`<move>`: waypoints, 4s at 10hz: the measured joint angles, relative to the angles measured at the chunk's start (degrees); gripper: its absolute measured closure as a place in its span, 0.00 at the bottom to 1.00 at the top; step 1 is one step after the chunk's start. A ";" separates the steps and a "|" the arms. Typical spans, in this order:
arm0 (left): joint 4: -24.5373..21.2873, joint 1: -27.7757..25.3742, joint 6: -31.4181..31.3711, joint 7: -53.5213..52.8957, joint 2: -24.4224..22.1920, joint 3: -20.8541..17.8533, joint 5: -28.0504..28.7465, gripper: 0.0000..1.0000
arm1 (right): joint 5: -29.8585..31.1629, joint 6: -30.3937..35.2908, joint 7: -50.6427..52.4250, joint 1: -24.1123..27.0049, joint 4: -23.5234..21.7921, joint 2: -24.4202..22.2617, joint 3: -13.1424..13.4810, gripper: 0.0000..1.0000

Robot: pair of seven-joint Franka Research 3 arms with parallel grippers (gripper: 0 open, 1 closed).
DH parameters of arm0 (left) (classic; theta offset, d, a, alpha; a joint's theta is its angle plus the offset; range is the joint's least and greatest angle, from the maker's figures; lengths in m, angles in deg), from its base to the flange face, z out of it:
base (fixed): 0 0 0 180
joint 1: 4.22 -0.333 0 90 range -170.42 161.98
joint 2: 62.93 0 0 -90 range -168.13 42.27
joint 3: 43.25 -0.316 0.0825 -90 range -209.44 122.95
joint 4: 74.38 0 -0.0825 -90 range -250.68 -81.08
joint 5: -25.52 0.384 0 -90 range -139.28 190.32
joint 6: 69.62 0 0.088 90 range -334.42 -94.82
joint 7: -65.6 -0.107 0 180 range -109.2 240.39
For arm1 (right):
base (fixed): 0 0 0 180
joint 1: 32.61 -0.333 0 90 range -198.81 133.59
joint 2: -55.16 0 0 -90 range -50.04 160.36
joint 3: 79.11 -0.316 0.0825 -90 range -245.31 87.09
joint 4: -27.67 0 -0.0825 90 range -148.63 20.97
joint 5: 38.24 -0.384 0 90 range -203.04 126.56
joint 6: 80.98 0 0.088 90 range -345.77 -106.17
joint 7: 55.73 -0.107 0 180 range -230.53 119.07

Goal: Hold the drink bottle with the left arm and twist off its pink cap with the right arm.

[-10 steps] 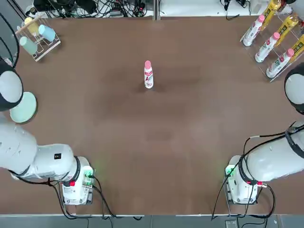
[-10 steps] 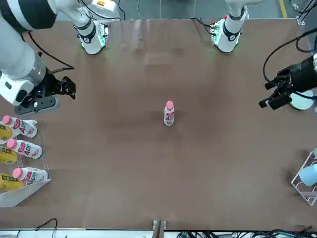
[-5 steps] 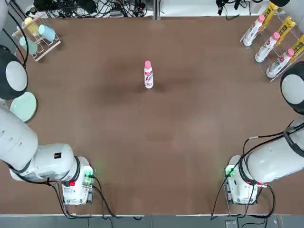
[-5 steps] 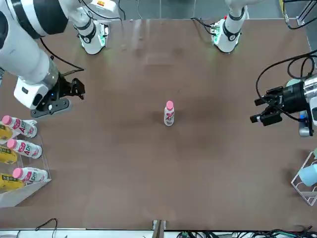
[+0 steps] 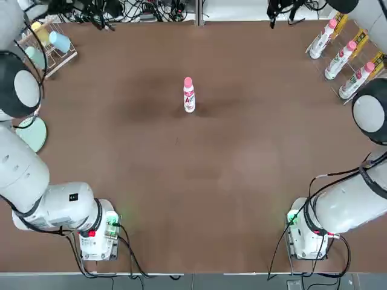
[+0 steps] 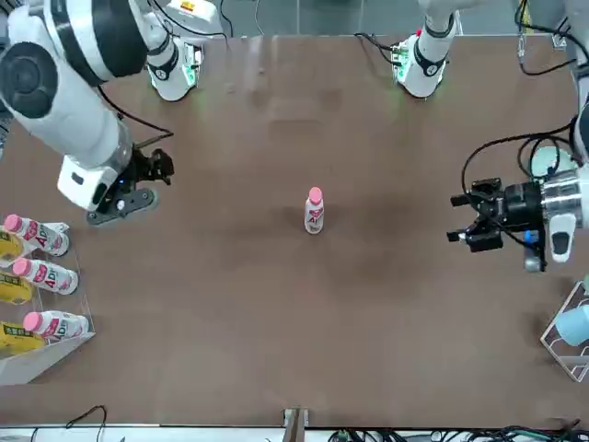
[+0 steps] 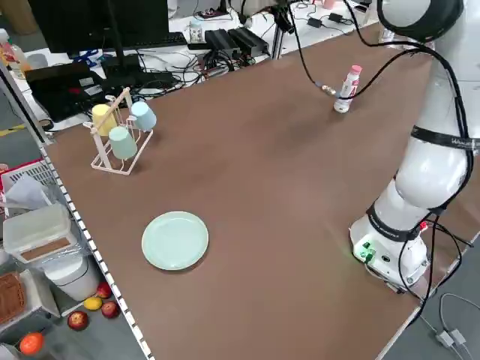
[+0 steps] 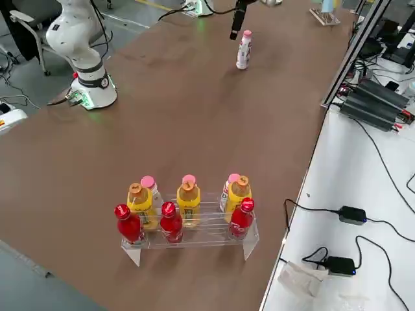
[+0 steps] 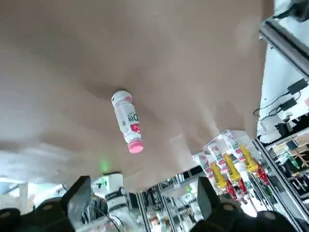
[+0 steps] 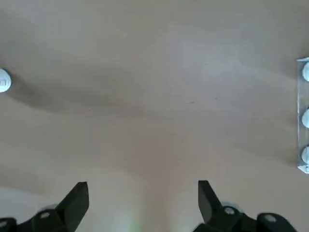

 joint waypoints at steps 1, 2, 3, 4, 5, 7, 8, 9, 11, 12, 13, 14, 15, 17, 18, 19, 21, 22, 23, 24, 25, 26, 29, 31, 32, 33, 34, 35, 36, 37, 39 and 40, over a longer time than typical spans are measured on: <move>-0.42 0.14 0.03 -0.68 1.42 0.64 -1.44 0.02 | 0.00 -0.53 -0.03 -0.85 -0.13 0.31 0.01 0.00; -0.61 0.21 -0.02 -1.09 2.94 1.94 -2.41 0.03 | -0.02 -1.56 -0.02 -1.71 -0.32 0.71 -0.01 0.00; -0.75 0.38 -0.10 -2.01 4.59 3.33 -3.71 0.03 | -0.04 -3.34 -0.02 -3.00 -0.39 1.51 -0.02 0.00; -0.87 0.59 -0.53 -3.83 6.47 4.72 -4.93 0.03 | -0.04 -5.61 -0.22 -4.61 -0.44 2.71 -0.03 0.00; -0.95 0.72 -2.24 -5.43 8.47 6.46 -5.63 0.03 | -0.04 -7.76 -0.84 -5.97 -0.46 3.92 -0.04 0.00; -1.00 1.00 -7.17 -7.83 12.33 10.15 -5.85 0.03 | -1.10 -10.25 -4.27 -8.64 -0.44 4.85 -0.05 0.00; -1.00 1.19 -8.91 -8.96 13.80 11.03 -5.90 0.03 | -1.61 -11.30 -5.77 -10.30 -0.33 4.79 -0.09 0.00; -1.01 1.21 -10.20 -10.24 15.12 11.61 -5.91 0.04 | -1.76 -12.81 -6.68 -12.10 -0.26 4.77 -0.11 0.00; -1.02 1.18 -13.03 -13.08 17.69 12.83 -5.91 0.04 | -1.94 -15.52 -7.10 -14.83 -0.26 4.83 -0.12 0.00; -1.01 1.22 -14.24 -14.07 18.60 13.42 -5.91 0.04 | -2.11 -16.06 -7.07 -16.14 -0.33 5.10 -0.15 0.00; -0.98 1.20 -14.78 -14.70 19.01 13.72 -6.08 0.04 | -2.25 -16.22 -6.99 -17.80 -0.35 5.63 -0.20 0.00; -0.93 1.12 -14.91 -15.34 19.22 13.73 -6.86 0.04 | -2.30 -16.34 -7.01 -20.14 -0.36 6.20 -0.25 0.00; -0.91 1.01 -15.03 -16.50 19.48 13.73 -8.02 0.04 | -2.31 -16.38 -7.11 -22.64 -0.37 6.53 -0.27 0.00; -0.90 0.62 -15.76 -19.45 20.18 13.71 -10.55 0.04 | -2.32 -16.77 -7.49 -27.00 -1.06 6.82 -0.28 0.00; -0.90 0.50 -16.04 -20.91 20.67 13.71 -11.46 0.04 | -2.32 -18.30 -7.95 -28.33 -1.81 6.96 -0.27 0.00; -0.91 0.51 -16.21 -22.29 21.29 13.72 -12.73 0.04 | -2.32 -20.34 -9.55 -28.66 -2.24 7.43 -0.25 0.00; -0.96 0.84 -16.95 -25.55 22.78 13.79 -16.02 0.04 | -2.32 -24.81 -13.97 -28.61 -2.77 9.01 0.23 0.00; -0.96 0.89 -17.24 -27.16 23.89 13.85 -17.60 0.04 | -2.32 -26.97 -17.18 -28.55 -2.78 10.05 0.37 0.00; -0.95 0.89 -17.36 -28.23 24.85 13.98 -19.24 0.04 | -2.30 -28.79 -20.46 -28.52 -2.73 11.29 0.45 0.00; -0.92 0.88 -17.44 -28.43 25.41 14.17 -21.35 0.04 | -2.23 -29.67 -23.67 -28.60 -2.42 12.64 0.44 0.00; -1.07 0.88 -17.53 -28.24 25.78 14.57 -24.28 0.04 | -2.17 -29.78 -26.69 -28.73 -1.46 14.22 0.37 0.00; -1.52 0.98 -17.88 -27.93 26.10 15.15 -27.04 0.04 | -2.15 -29.78 -28.58 -28.85 -0.52 15.43 0.33 0.00; -6.08 2.73 -23.20 -28.84 27.20 15.88 -30.43 0.04 | 3.93 -28.85 -38.87 -31.61 2.59 17.61 0.40 0.00; -8.64 3.06 -25.89 -30.69 27.30 16.42 -30.50 0.04 | 6.42 -28.25 -41.83 -32.87 4.12 19.21 0.52 0.02; -9.58 3.01 -26.42 -31.78 27.30 16.58 -30.50 0.04 | 6.43 -28.28 -41.90 -32.77 4.92 20.08 0.84 0.03; -10.65 3.00 -27.14 -33.36 27.30 16.71 -30.50 0.04 | 5.99 -28.33 -42.04 -32.46 6.39 21.19 1.05 0.03; -11.78 2.96 -27.90 -34.86 27.30 17.00 -30.50 0.04 | 5.69 -28.34 -42.17 -32.08 8.00 22.28 1.13 0.05; -12.75 2.81 -29.40 -35.93 27.30 17.84 -30.50 0.04 | 5.58 -28.34 -42.25 -31.84 9.07 23.08 1.21 0.05; -13.49 2.71 -31.64 -36.26 27.30 19.13 -30.50 0.04 | 5.56 -28.34 -42.33 -31.77 9.58 23.61 1.25 0.07; -13.92 2.74 -33.14 -36.28 27.30 20.17 -30.50 0.04 | 5.56 -28.44 -42.41 -31.78 9.71 24.10 1.24 0.08; -14.06 2.65 -33.78 -34.53 27.02 20.62 -30.87 0.04 | 5.55 -28.59 -42.50 -31.81 9.71 24.62 1.22 0.13; -14.11 2.52 -33.78 -33.11 26.51 20.62 -30.88 0.04 | 5.53 -28.60 -42.53 -31.92 9.72 24.64 1.17 0.14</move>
